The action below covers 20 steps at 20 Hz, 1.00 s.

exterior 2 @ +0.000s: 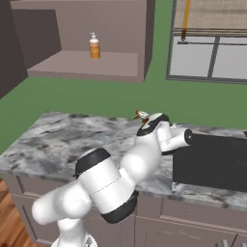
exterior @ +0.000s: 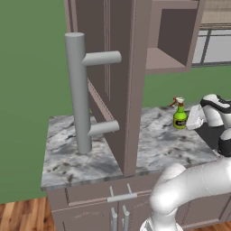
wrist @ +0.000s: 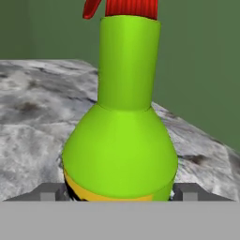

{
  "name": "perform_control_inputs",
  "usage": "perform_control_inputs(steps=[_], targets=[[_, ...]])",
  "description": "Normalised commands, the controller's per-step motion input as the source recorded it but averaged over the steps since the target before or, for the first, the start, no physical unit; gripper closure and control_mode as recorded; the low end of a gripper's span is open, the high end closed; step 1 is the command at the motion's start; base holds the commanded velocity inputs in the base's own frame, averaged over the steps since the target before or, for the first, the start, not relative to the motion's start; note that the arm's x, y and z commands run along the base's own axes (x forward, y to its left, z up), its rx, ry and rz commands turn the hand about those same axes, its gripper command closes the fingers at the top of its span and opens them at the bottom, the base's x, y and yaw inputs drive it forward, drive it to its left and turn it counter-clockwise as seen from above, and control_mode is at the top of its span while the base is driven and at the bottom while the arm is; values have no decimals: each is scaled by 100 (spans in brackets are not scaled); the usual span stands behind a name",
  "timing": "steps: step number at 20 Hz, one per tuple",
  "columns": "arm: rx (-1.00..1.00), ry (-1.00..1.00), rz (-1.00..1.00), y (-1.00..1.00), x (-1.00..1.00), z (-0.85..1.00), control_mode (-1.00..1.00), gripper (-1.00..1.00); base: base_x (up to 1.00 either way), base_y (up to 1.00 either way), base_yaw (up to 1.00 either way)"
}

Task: Locate and retrieve the soap dispenser and spray from the cabinet. Place them next to the sink.

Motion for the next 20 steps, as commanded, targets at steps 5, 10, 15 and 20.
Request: perform_control_inputs(steps=[5,10,15,20], targets=[[0,2,19,-17,14,-21,-100,100,0,0,0],[0,0,16,-27,16,-15,-100,100,0,0,0],[0,1,11,-8,19,-5,-100,100,0,0,0],[0,2,11,-8,29,-13,-100,100,0,0,0]])
